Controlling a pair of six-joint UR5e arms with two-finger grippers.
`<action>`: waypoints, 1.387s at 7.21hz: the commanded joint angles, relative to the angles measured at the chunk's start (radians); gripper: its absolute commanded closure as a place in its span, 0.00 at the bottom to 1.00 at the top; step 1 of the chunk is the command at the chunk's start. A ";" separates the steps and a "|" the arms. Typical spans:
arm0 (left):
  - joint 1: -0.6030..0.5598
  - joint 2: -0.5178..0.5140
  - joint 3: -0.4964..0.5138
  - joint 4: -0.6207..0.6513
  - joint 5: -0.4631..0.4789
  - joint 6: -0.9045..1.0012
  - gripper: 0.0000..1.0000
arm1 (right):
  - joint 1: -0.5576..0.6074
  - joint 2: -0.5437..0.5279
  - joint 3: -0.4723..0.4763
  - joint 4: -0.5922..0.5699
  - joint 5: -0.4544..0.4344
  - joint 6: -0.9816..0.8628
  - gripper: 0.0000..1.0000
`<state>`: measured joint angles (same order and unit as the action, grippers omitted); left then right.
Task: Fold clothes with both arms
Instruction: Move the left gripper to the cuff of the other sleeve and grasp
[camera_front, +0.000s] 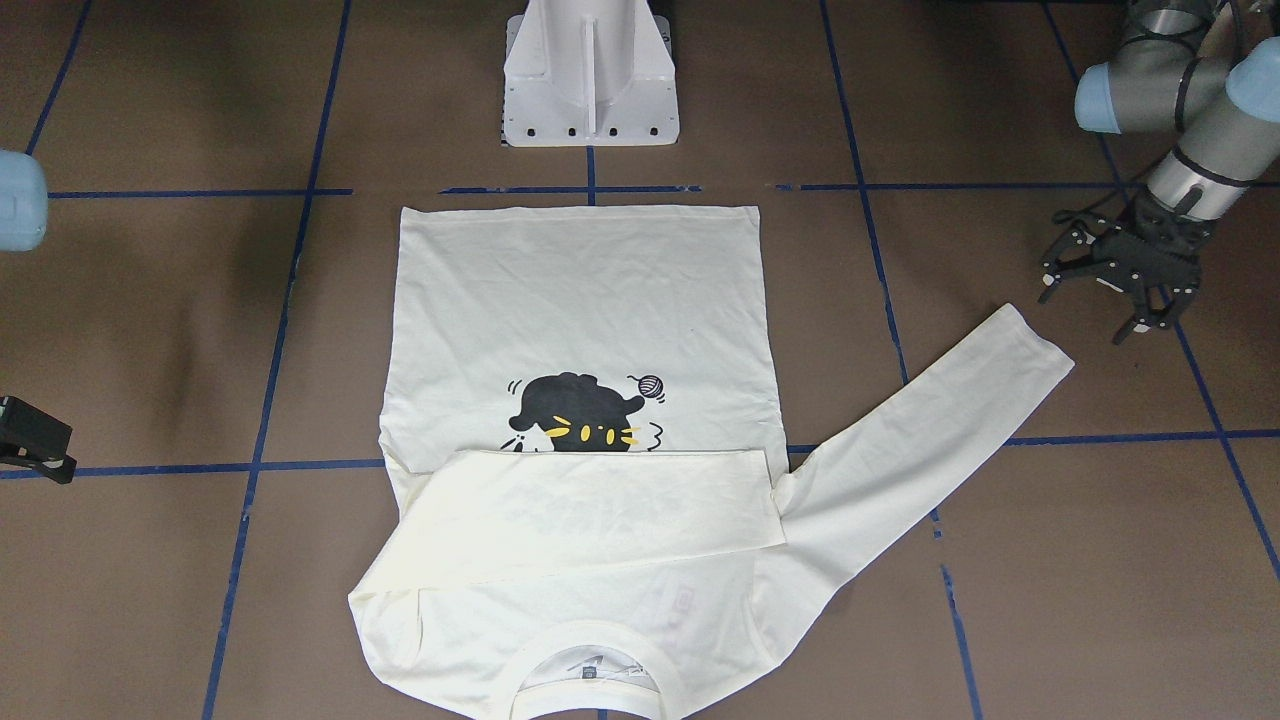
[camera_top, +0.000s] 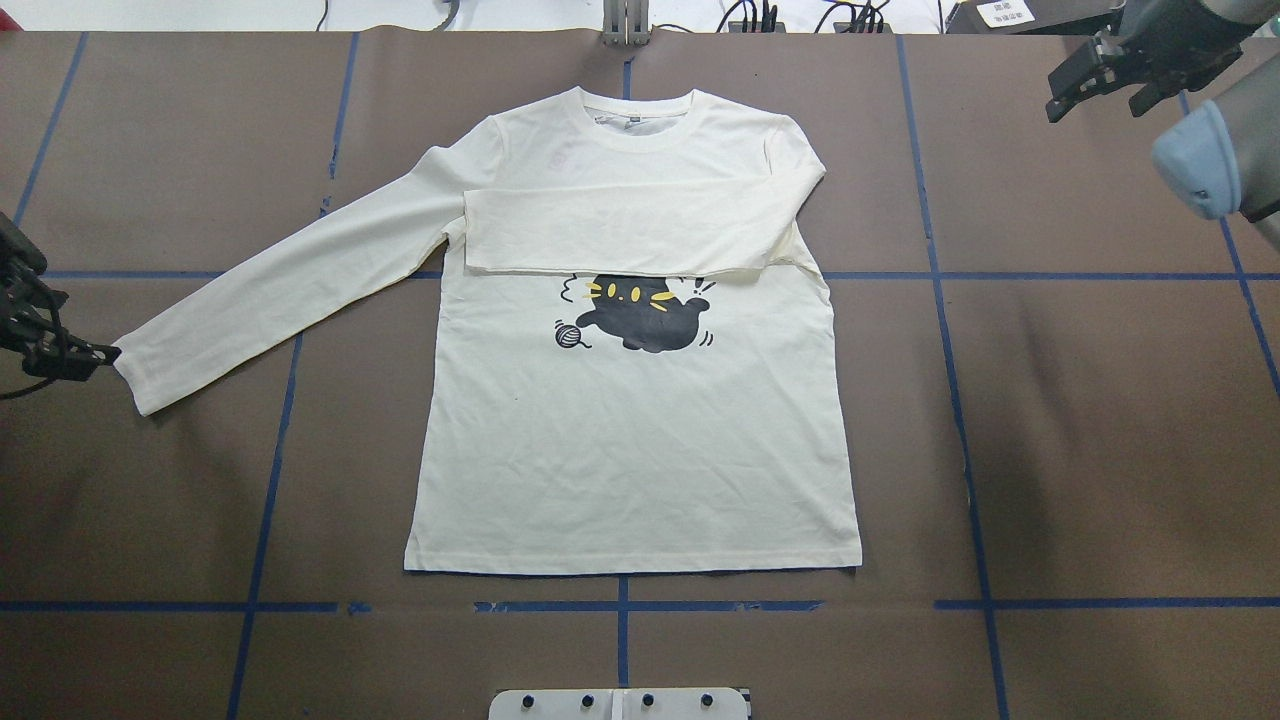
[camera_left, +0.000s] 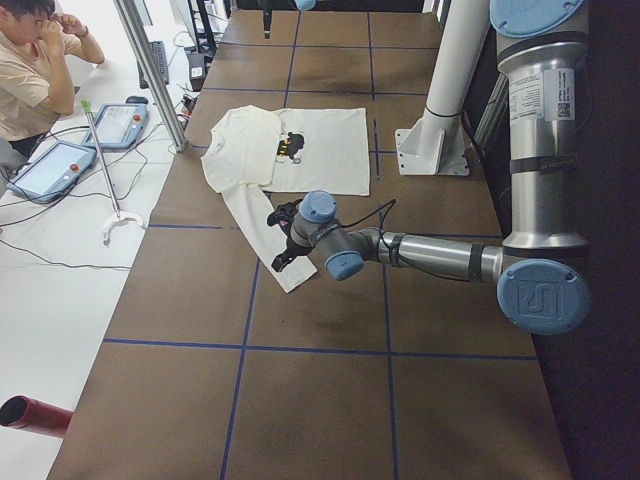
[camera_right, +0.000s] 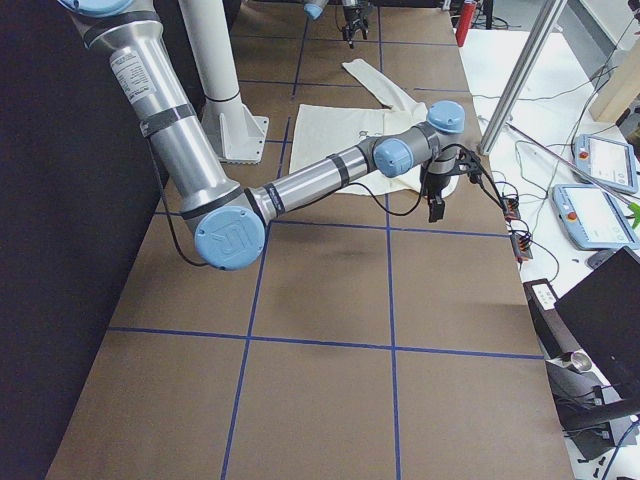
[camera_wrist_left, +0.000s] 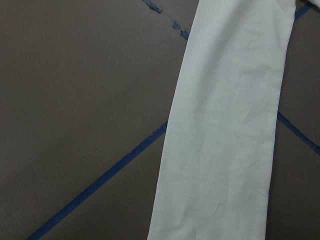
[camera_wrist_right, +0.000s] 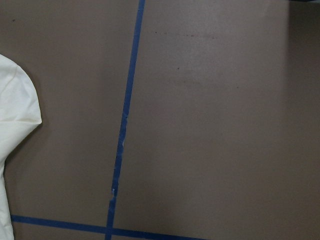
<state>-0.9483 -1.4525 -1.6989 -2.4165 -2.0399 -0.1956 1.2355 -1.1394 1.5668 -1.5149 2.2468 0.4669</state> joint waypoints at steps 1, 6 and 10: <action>0.118 0.017 0.005 0.000 0.084 0.001 0.00 | 0.007 -0.033 0.021 0.004 -0.001 -0.008 0.00; 0.151 0.017 0.015 0.000 0.112 0.004 0.22 | 0.007 -0.080 0.093 -0.001 0.000 -0.008 0.00; 0.177 0.017 0.022 0.000 0.150 0.005 0.26 | 0.007 -0.099 0.093 0.004 -0.001 -0.008 0.00</action>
<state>-0.7806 -1.4358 -1.6791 -2.4160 -1.9038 -0.1918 1.2425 -1.2334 1.6591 -1.5120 2.2464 0.4586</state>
